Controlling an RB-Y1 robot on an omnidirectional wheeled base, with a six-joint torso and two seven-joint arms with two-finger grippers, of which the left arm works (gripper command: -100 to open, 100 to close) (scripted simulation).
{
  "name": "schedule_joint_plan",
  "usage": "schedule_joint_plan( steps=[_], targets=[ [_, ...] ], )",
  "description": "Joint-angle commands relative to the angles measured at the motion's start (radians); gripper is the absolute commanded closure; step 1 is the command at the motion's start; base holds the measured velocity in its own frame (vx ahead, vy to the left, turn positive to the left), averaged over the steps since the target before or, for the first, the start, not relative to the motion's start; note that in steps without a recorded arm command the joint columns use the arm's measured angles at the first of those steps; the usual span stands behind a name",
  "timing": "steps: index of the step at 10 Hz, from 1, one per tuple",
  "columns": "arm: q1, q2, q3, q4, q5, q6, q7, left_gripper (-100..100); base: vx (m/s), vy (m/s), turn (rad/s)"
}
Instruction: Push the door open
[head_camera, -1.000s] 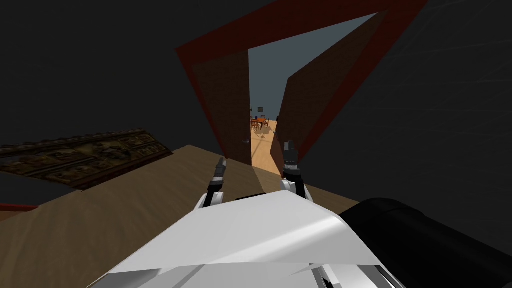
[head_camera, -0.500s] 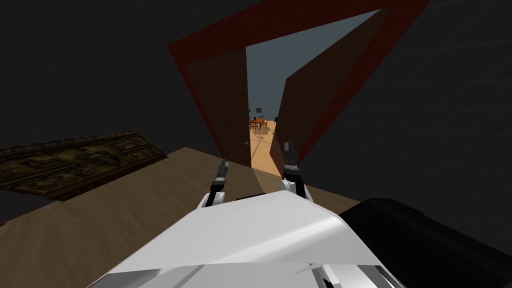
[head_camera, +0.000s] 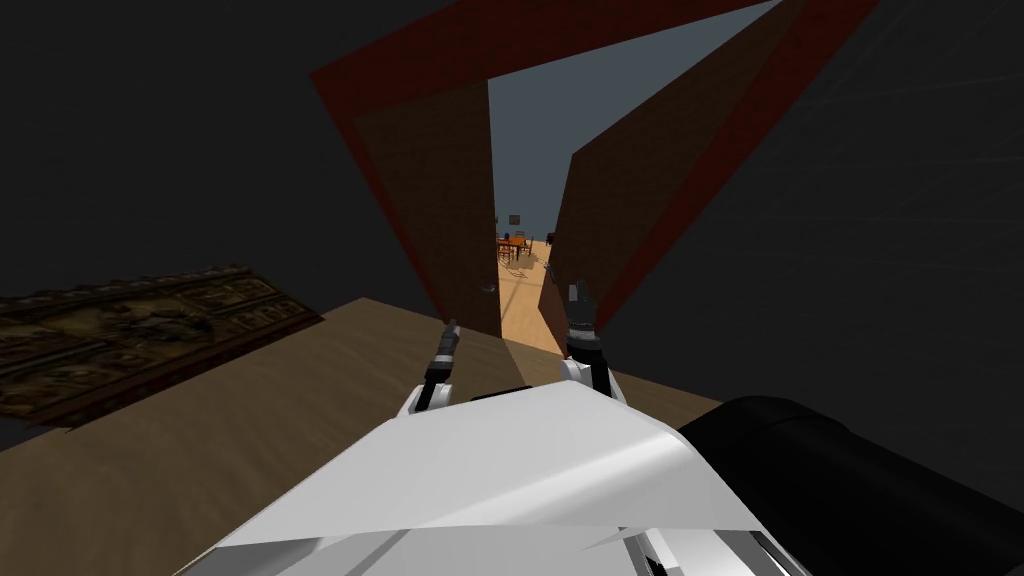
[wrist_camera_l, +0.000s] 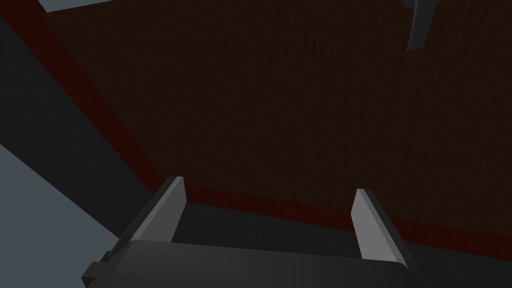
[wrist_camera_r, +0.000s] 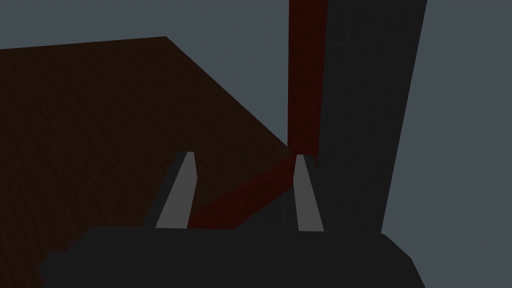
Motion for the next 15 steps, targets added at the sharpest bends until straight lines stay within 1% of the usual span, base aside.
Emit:
schedule_joint_plan(
  steps=[1,10,11,15],
  targets=[
    [-0.016,-0.002,-0.003,0.041,-0.003,-0.009,0.006,-100,0.102,0.020,-0.057],
    [-0.092,-0.004,-0.021,0.219,-0.016,-0.034,0.047,-100,0.097,0.023,-0.052],
    [-0.107,-0.006,-0.024,0.254,-0.019,-0.039,0.055,-100,0.117,0.032,-0.074],
    [-0.136,-0.008,-0.031,0.324,-0.024,-0.049,0.071,-100,0.111,0.028,-0.049]
  ],
)
